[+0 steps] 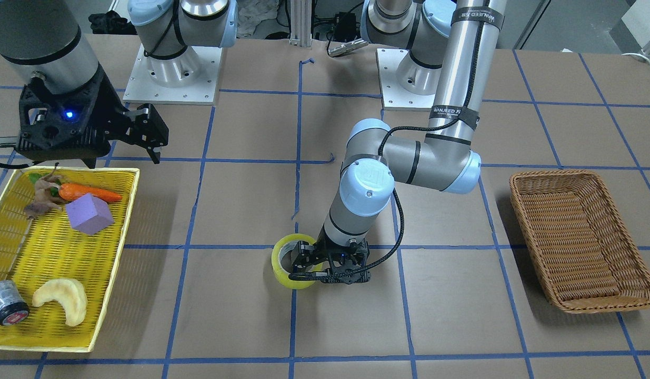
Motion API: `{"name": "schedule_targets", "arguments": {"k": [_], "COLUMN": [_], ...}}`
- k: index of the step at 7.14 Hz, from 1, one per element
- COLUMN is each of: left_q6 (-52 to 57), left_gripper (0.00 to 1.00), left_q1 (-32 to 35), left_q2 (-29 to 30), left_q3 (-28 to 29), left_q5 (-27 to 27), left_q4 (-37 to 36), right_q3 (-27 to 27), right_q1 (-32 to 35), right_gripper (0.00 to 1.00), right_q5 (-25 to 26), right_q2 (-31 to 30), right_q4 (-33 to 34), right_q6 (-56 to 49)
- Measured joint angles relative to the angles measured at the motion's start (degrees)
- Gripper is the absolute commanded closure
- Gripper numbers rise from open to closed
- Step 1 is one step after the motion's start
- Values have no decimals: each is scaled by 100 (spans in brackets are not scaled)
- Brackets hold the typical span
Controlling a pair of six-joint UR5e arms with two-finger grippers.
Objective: Transfer tape with both arms
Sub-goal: 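Grasp the tape roll with the left gripper while the right gripper releases and withdraws, then carry the tape roll with the left gripper over the wicker basket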
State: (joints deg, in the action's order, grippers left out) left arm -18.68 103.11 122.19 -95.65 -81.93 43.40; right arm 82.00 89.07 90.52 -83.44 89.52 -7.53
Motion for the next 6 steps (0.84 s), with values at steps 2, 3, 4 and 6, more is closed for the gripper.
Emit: {"name": "schedule_targets", "arguments": {"k": [2, 3, 4, 6], "left_q6": [-11, -14, -20, -31], "left_gripper": [42, 87, 100, 100], "left_q1": [13, 15, 15, 16], "left_q2": [23, 45, 49, 33], "left_q3": [-14, -22, -23, 5], "left_q5": [89, 112, 120, 173], "left_q4": [124, 209, 287, 340], "right_q3": [-5, -8, -8, -9], "right_q1": [2, 4, 4, 5], "right_gripper": [0, 0, 0, 0], "right_q5": [-3, -2, 2, 0], "right_q2": [-12, -23, -28, -27], "right_q4": [0, -3, -6, -3], "right_q6": [-2, -3, -3, -3]}}
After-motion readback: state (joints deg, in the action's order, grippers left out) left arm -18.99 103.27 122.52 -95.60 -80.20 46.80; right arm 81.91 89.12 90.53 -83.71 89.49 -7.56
